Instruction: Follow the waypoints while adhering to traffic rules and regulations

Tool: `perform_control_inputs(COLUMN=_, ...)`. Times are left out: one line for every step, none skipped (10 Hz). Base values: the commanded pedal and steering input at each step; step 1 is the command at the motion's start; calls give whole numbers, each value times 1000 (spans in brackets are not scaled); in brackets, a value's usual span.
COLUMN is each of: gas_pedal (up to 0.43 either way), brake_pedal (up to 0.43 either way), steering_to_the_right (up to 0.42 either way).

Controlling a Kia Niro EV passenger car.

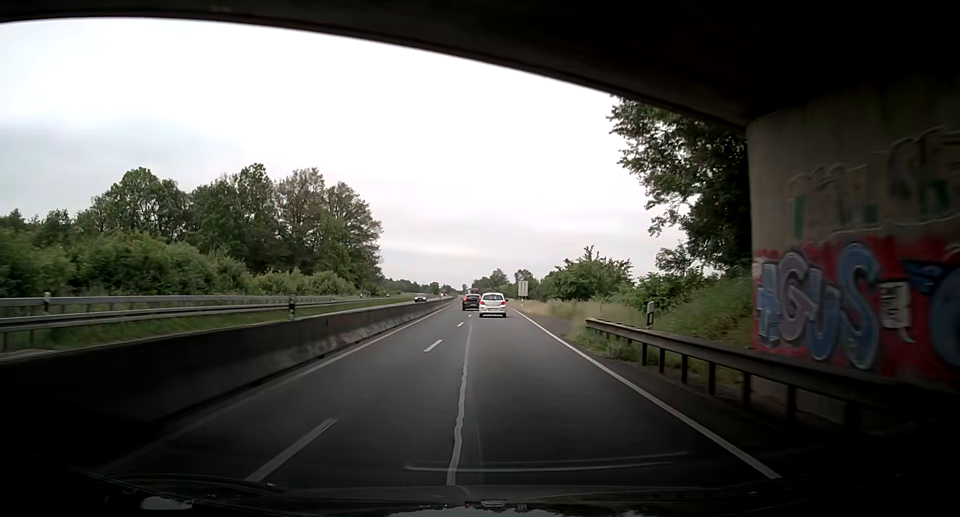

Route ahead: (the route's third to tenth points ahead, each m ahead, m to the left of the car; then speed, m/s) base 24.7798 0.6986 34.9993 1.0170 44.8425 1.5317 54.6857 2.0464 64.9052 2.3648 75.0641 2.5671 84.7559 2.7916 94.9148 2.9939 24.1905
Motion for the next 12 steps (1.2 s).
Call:
perform_control_inputs(gas_pedal=358, brake_pedal=0, steering_to_the_right=3)
perform_control_inputs(gas_pedal=370, brake_pedal=0, steering_to_the_right=3)
perform_control_inputs(gas_pedal=370, brake_pedal=0, steering_to_the_right=2)
perform_control_inputs(gas_pedal=370, brake_pedal=0, steering_to_the_right=2)
perform_control_inputs(gas_pedal=370, brake_pedal=0, steering_to_the_right=-1)
perform_control_inputs(gas_pedal=370, brake_pedal=0, steering_to_the_right=-2)
perform_control_inputs(gas_pedal=370, brake_pedal=0, steering_to_the_right=-2)
perform_control_inputs(gas_pedal=370, brake_pedal=0, steering_to_the_right=-2)
perform_control_inputs(gas_pedal=370, brake_pedal=0, steering_to_the_right=-2)
perform_control_inputs(gas_pedal=370, brake_pedal=0, steering_to_the_right=-3)
perform_control_inputs(gas_pedal=370, brake_pedal=0, steering_to_the_right=-4)
perform_control_inputs(gas_pedal=370, brake_pedal=0, steering_to_the_right=-4)
